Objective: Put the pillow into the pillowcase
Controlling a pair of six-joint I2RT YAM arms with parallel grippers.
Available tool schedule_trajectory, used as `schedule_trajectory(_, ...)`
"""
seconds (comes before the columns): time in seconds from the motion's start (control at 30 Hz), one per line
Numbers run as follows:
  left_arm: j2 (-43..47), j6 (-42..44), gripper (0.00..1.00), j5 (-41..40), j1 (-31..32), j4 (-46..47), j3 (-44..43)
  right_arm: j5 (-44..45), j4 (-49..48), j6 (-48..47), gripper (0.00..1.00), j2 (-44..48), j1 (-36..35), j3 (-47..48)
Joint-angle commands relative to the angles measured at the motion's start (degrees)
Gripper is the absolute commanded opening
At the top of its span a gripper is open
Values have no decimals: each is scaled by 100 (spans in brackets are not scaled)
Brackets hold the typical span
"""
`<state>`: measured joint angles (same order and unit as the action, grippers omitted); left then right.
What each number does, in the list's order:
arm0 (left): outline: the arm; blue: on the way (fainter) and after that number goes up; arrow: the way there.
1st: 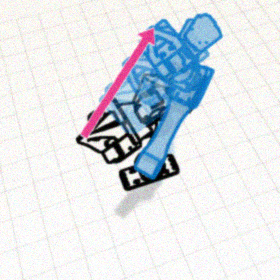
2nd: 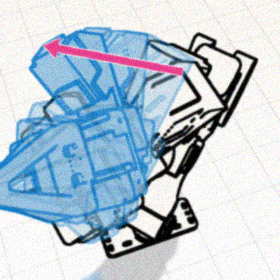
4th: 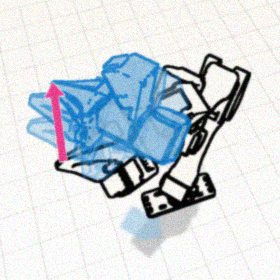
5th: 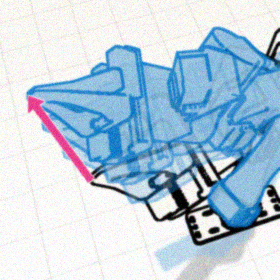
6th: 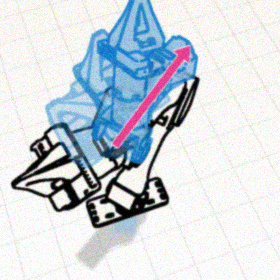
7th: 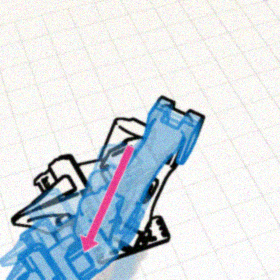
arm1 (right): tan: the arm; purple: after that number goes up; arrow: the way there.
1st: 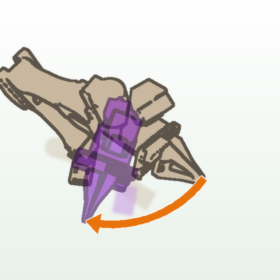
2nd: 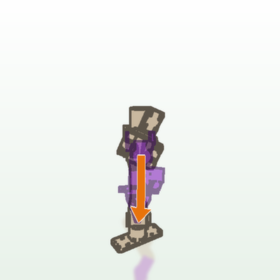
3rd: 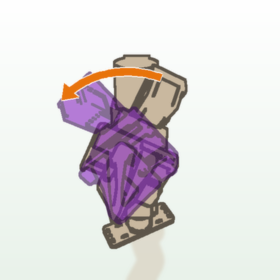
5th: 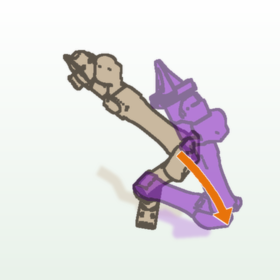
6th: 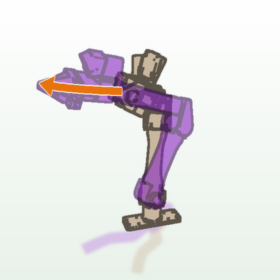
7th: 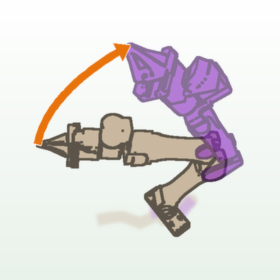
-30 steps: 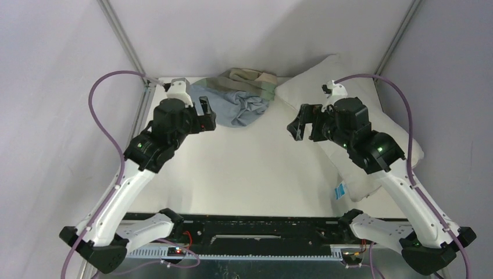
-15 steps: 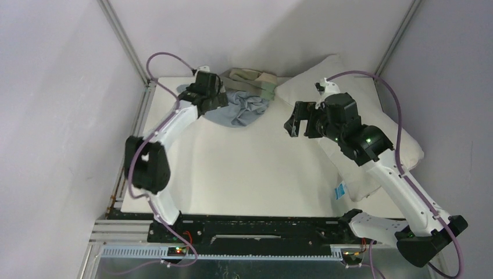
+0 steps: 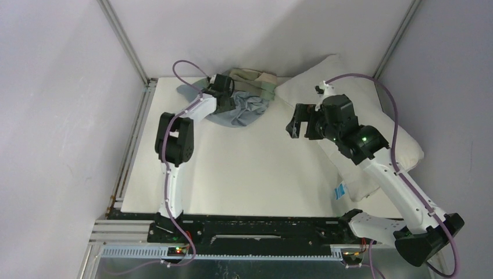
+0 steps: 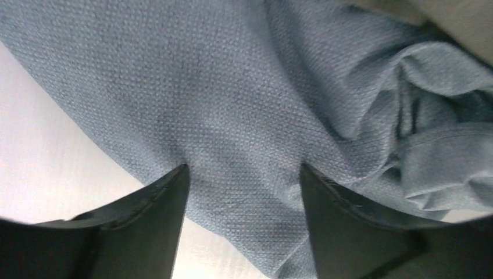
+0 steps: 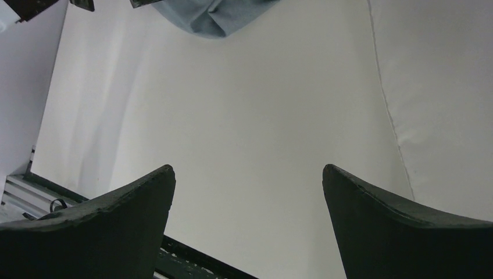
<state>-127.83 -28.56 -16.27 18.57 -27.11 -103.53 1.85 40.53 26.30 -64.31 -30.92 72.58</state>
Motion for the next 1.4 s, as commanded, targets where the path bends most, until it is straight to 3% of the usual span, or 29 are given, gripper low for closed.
schedule_trajectory(0.0, 112, -421, 60, -44, 24, -25, -14, -42, -303, -4, 100, -107, 24, -142)
schedule_trajectory(0.13, 538, -500, 8, -40, 36, 94, 688, -122, -405, 15, 100, -289, 20, -173)
schedule_trajectory(0.2, 1040, -510, 0, -71, 33, 321, 1308, -121, -457, 10, 100, -386, 9, -174)
schedule_trajectory(0.4, 2609, -544, 0, -64, 45, 818, 3131, -123, -667, 32, 100, -703, -23, -178)
schedule_trajectory(0.53, 3132, -568, 0, 119, 121, 827, 3251, -249, -811, 64, 100, -935, -174, -182)
schedule_trajectory(0.57, 3146, -497, 8, 214, 154, 922, 3169, -229, -798, 71, 100, -954, -213, -180)
schedule_trajectory(0.63, 2881, -347, 45, 121, 249, 850, 2742, -186, -765, 65, 100, -1010, -277, -182)
schedule_trajectory(0.67, 2602, -322, 55, 84, 274, 667, 2362, -185, -749, 66, 100, -1030, -294, -182)
schedule_trajectory(0.77, 1663, -408, 73, 63, 279, 85, 1243, -185, -656, 72, 100, -991, -323, -178)
schedule_trajectory(0.87, 939, -584, 83, -49, 287, -288, 295, 14, -526, 31, 100, -876, -330, -180)
schedule_trajectory(1.0, 147, -785, 85, -362, 297, -898, -692, 81, -388, -26, 100, -715, -307, -182)
schedule_trajectory(1.13, -305, -987, 83, -411, 318, -1107, -855, 114, -298, -12, 100, -660, -297, -186)
schedule_trajectory(1.2, -373, -1049, 70, -387, 339, -1116, -805, 91, -328, 6, 100, -653, -301, -213)
schedule_trajectory(1.33, -226, -1084, 57, -291, 375, -957, -526, 55, -420, 39, 100, -666, -310, -265)
schedule_trajectory(1.37, -217, -1070, 48, -223, 383, -957, -474, 39, -462, 49, 100, -678, -310, -282)
